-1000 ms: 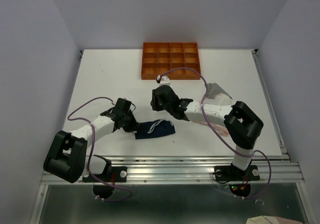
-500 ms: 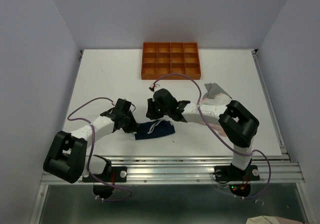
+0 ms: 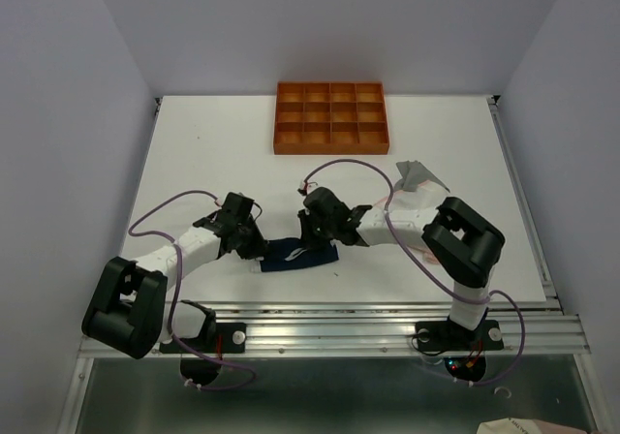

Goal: Roll the underwear
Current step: Fold the underwear

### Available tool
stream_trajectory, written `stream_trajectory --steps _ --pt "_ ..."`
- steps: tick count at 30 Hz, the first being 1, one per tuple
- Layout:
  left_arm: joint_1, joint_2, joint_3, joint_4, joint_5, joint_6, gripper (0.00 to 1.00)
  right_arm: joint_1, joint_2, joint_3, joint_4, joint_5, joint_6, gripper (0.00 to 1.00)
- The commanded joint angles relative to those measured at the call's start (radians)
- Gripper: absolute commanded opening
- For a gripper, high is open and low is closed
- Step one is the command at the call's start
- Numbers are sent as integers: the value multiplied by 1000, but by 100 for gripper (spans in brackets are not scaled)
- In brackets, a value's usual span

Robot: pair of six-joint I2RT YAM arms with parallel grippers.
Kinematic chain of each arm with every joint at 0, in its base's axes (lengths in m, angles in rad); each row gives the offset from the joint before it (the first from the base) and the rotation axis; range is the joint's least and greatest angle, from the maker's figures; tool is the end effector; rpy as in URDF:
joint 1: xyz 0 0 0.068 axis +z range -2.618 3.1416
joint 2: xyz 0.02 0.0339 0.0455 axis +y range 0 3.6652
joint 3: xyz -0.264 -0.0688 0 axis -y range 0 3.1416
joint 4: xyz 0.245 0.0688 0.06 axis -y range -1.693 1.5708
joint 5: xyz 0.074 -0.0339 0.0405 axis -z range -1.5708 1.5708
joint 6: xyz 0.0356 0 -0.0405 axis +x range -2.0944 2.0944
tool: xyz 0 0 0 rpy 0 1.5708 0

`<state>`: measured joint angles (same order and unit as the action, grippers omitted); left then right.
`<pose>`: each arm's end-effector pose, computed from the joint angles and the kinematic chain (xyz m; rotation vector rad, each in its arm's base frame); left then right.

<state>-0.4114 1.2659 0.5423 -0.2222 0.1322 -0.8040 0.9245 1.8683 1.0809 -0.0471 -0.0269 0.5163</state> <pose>0.2071 -0.0955 0.1594 -0.4581 2.5921 -0.6285 0.2319 0.3090 0.1535 -0.5244 2.4691 0.6678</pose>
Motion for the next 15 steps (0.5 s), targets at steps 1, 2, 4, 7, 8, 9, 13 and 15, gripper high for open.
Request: stream_trajectory --steps 1,2,4,7,8,9,13,15 --pt "-3 -19 -18 -37 -31 -4 21 23 -61 -45 -14 -5 -13 12" --pt "-3 -16 -16 -39 -32 -6 21 34 -66 -64 -14 7 -4 11" --pt "-4 -13 -16 -45 -37 -8 21 34 -70 -79 -11 22 1 11" --pt "-3 -16 -18 -55 -40 -17 21 34 -58 -102 -14 91 22 12" --pt "-4 -16 -16 -58 -42 -20 21 34 -51 -107 -19 113 34 12" --pt "-4 -16 -18 -62 -42 -21 21 34 -46 -114 -26 137 42 12" --pt "-3 -13 -18 -78 -46 -26 21 34 -38 -122 -39 254 35 12" --pt "-4 -10 -16 -91 -49 -26 21 34 -38 -121 -30 255 19 12"
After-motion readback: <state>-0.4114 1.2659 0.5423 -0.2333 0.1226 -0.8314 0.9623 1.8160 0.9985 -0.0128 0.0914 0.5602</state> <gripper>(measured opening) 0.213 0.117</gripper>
